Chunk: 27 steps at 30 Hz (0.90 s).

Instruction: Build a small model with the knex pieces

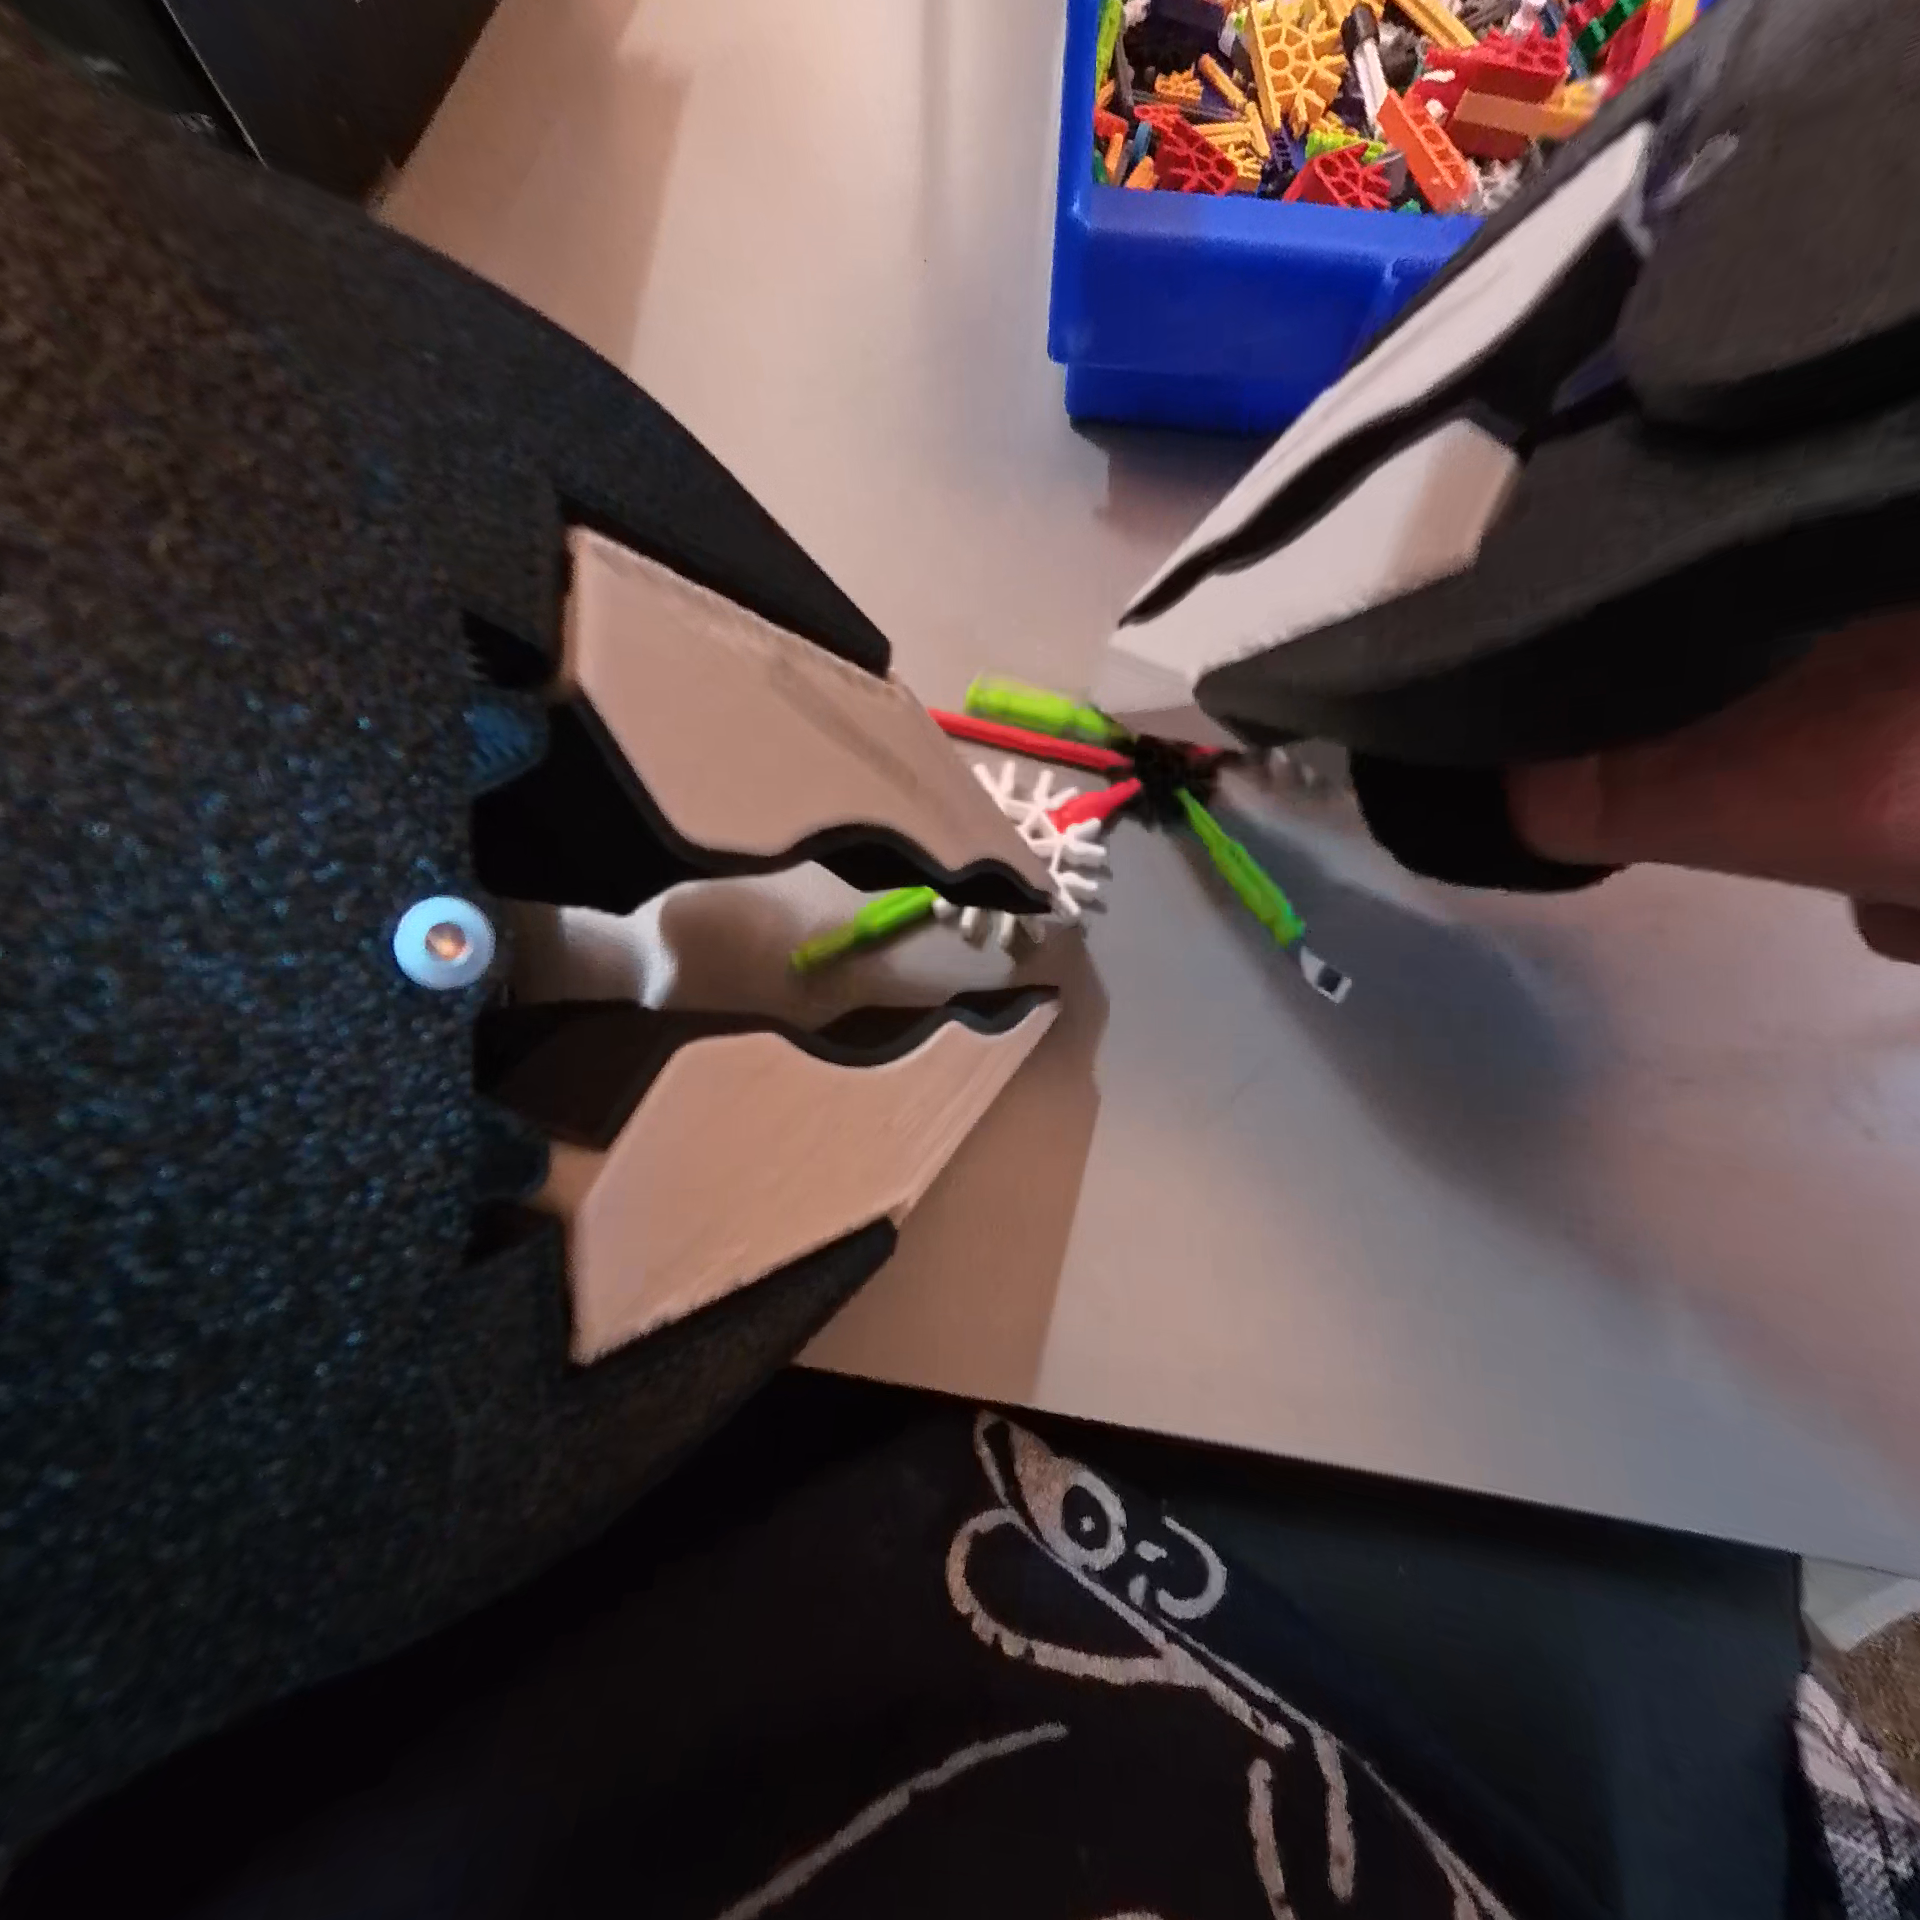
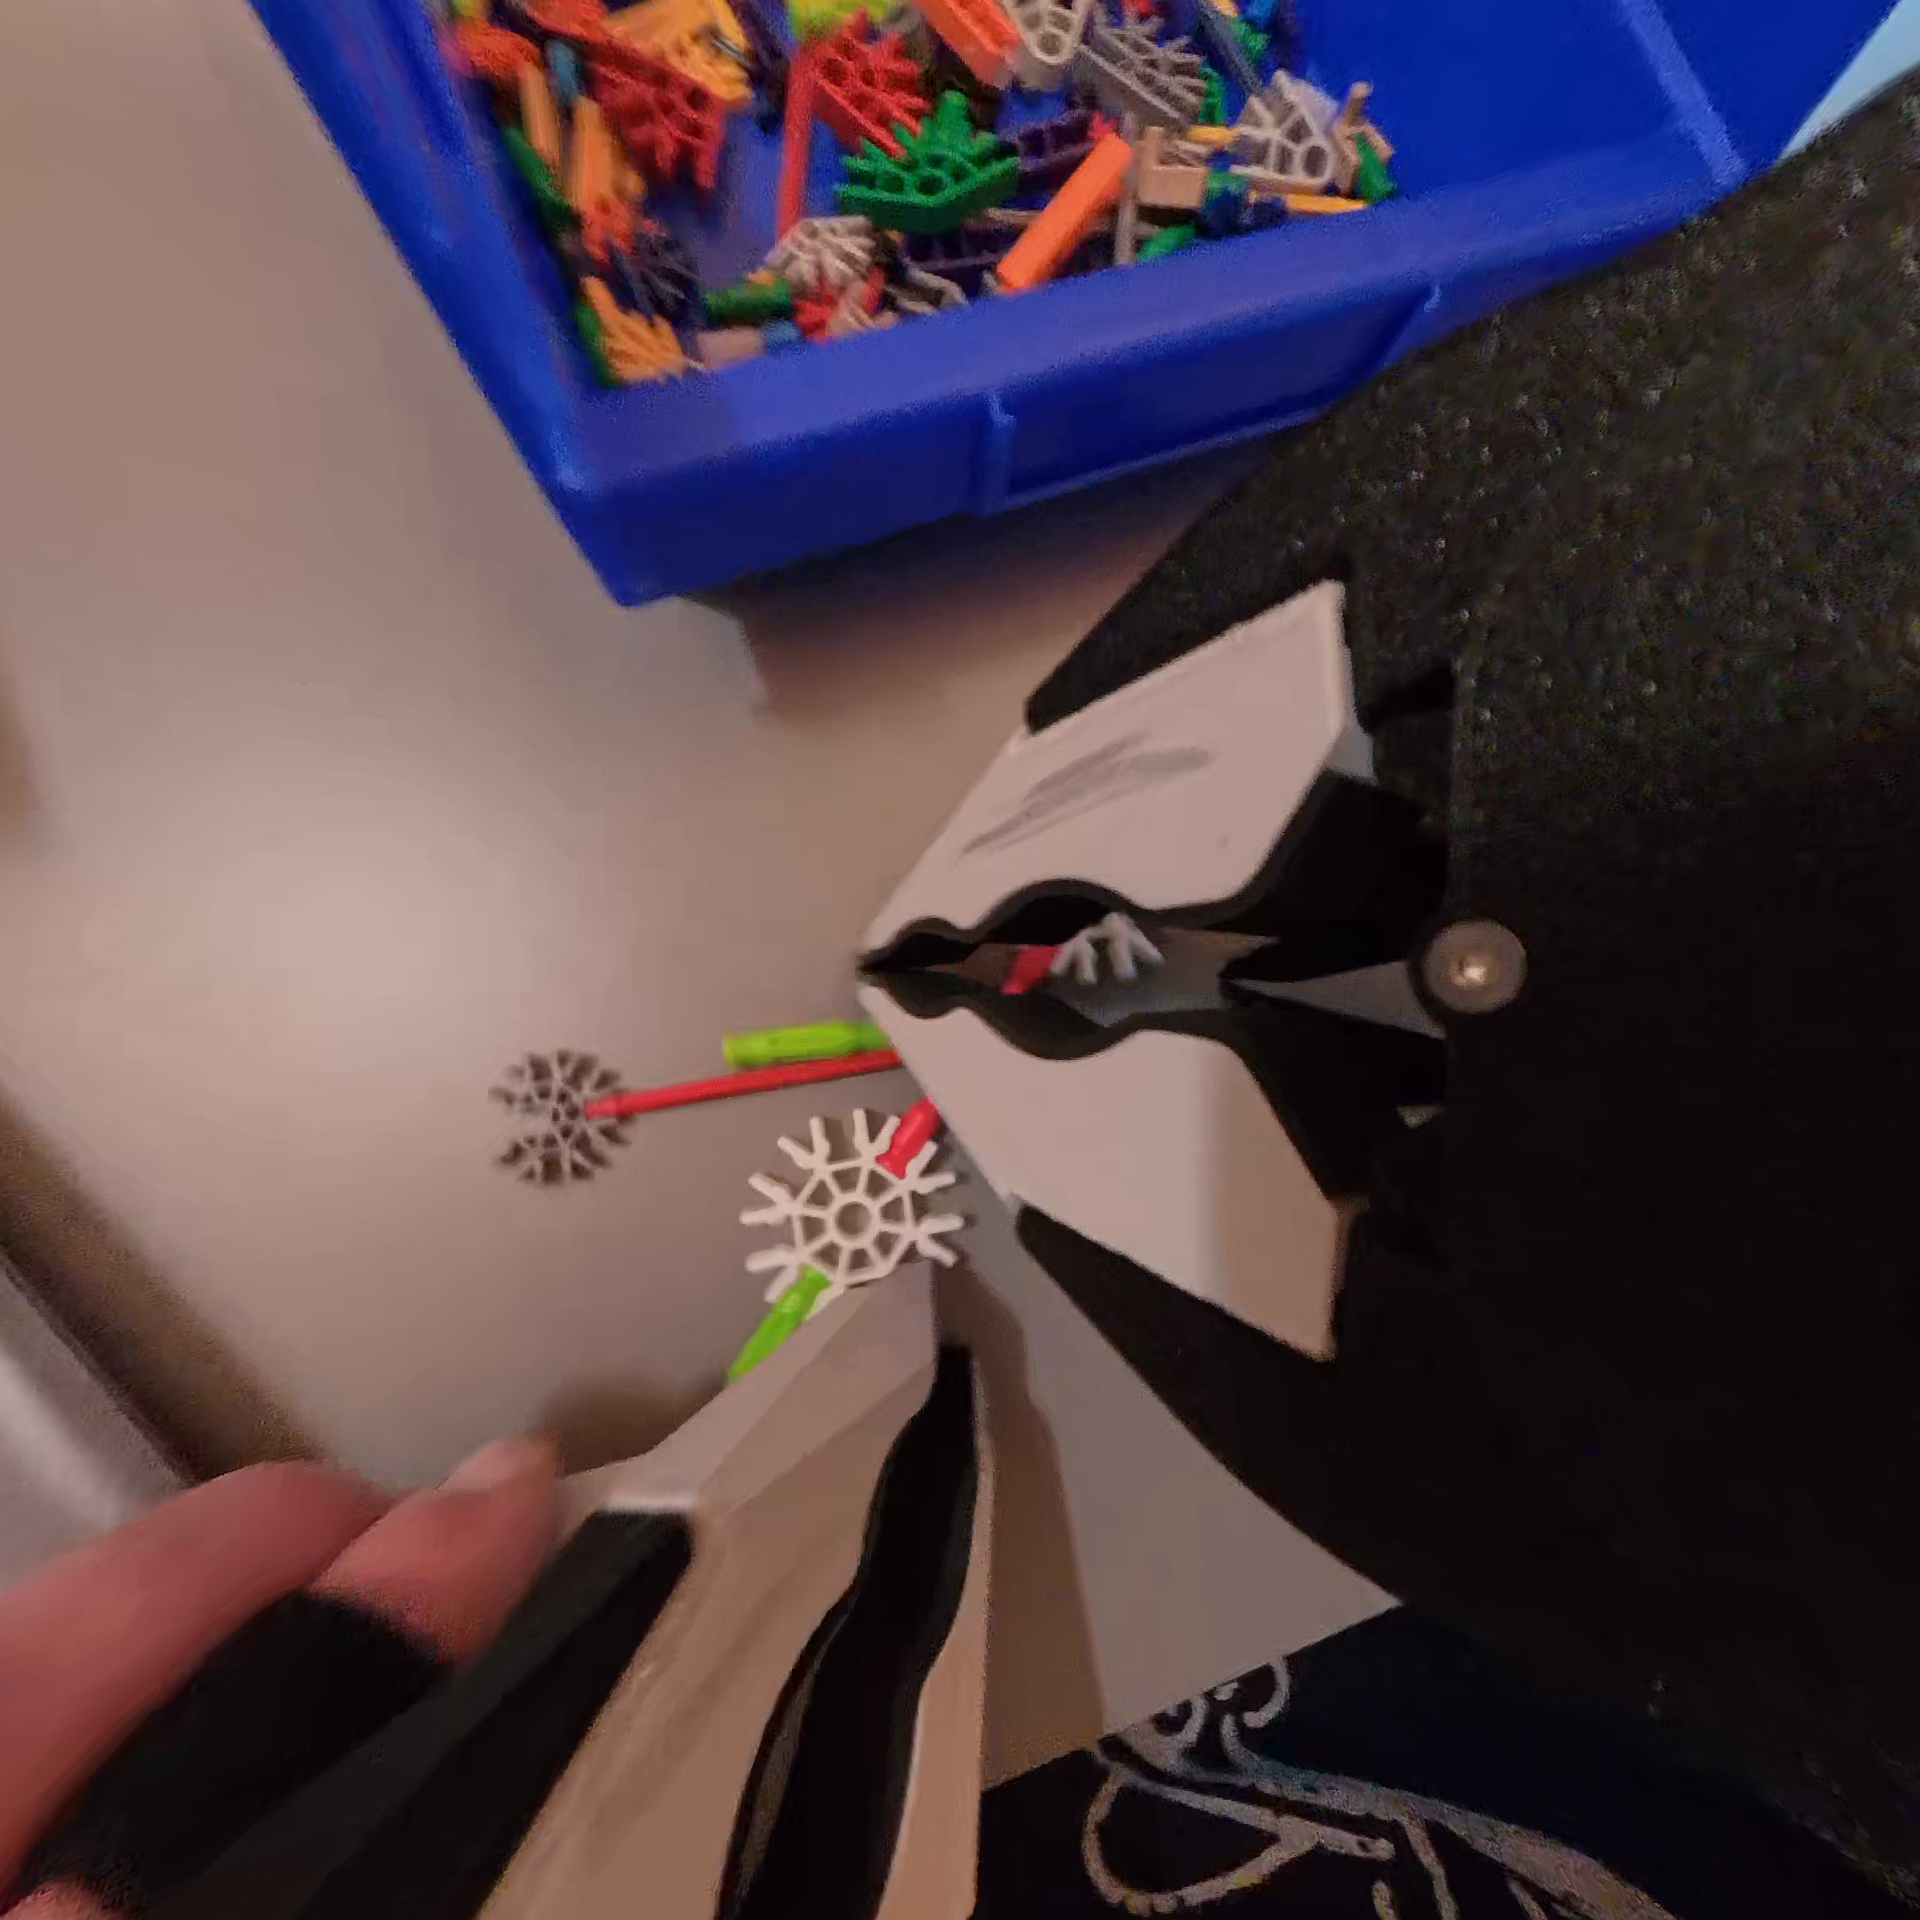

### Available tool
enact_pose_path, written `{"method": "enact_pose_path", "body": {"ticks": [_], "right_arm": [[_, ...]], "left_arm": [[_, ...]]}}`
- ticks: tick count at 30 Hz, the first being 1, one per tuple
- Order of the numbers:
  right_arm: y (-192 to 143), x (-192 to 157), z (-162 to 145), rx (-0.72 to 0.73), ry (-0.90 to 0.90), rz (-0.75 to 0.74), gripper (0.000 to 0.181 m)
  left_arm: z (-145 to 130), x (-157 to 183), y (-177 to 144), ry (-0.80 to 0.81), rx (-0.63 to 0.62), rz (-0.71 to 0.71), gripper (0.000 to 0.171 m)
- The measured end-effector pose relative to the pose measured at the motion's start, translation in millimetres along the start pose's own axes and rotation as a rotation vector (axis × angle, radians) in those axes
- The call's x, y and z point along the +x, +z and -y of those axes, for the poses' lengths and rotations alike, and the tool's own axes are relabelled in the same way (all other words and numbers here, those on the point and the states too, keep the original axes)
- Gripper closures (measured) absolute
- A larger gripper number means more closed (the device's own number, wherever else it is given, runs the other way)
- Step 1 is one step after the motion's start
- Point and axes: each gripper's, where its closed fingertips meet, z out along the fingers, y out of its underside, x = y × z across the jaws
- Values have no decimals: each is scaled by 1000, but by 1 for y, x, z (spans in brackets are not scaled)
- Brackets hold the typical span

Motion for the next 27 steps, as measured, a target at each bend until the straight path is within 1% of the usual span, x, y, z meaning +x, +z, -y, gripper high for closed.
{"method": "enact_pose_path", "body": {"ticks": [4, 7, 11, 13, 15, 17, 19, 23, 25, 27], "right_arm": [[0, 0, 0, -22, -37, -9, 181], [0, 0, 0, -21, -19, 13, 181], [-9, 4, 10, 73, 38, 32, 181], [-12, 5, 15, 96, 9, 37, 172], [-11, 2, 17, 97, 20, 79, 160], [-12, -2, 18, 111, 31, 116, 157], [-8, -6, 16, 105, -25, 123, 155], [-2, -7, 19, 102, -213, 79, 156], [-3, -11, 26, 126, -273, 110, 157], [-2, -12, 26, 112, -318, 146, 161]], "left_arm": [[0, -2, 1, -3, 1, 11, 158], [-1, -2, 2, 0, -2, 9, 157], [-2, -1, 1, 10, -5, 16, 158], [-4, -1, 0, 17, -14, 11, 158], [-6, -1, -1, 30, -26, 10, 158], [-7, 0, -1, 43, -28, 12, 158], [-8, 1, -2, 54, -25, 11, 158], [-10, 1, -3, 91, -29, -5, 159], [-12, 1, -4, 120, -37, -13, 159], [-14, 1, -5, 148, -39, -24, 160]]}}
